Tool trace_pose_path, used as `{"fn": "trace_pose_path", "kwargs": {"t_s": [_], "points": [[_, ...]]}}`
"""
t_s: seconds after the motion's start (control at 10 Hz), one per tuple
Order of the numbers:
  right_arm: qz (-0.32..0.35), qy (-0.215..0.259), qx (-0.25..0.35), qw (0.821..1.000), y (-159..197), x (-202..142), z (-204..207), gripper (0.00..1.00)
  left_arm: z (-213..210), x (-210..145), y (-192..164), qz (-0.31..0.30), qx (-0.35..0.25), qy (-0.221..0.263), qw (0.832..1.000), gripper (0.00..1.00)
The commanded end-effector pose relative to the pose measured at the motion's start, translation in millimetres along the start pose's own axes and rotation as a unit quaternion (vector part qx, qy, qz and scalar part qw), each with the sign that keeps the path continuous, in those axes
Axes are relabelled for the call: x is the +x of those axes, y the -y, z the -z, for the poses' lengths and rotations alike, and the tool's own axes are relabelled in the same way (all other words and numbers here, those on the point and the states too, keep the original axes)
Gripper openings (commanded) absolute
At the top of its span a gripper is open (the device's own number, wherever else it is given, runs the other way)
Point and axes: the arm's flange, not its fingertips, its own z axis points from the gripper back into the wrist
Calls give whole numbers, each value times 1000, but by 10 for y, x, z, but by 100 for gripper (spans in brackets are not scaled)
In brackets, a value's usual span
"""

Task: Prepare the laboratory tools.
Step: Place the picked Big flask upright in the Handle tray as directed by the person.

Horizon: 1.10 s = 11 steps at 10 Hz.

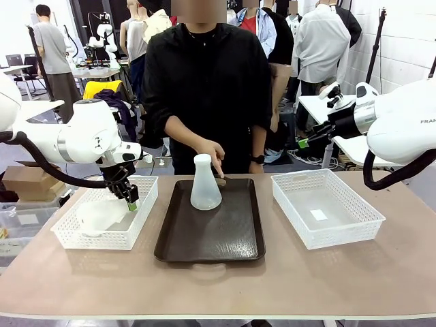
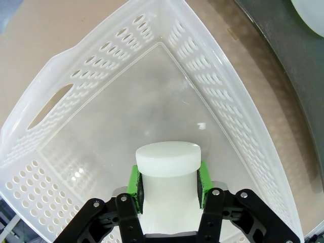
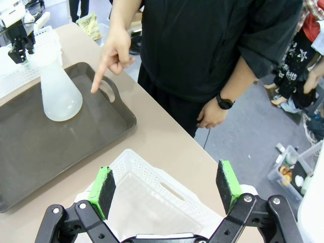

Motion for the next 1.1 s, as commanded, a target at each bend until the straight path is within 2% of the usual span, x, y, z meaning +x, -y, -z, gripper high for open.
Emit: {"fn": "trace_pose_path", "kwargs": {"t_s": [0.0,1.0], "points": [[-6,-6,3,1000,23,9,-5,100,9,9,-11,2,3,5,1000,0],[-6,-6,3,1000,23,9,-5,100,0,0,0,0,0,0,1000,0]]}}
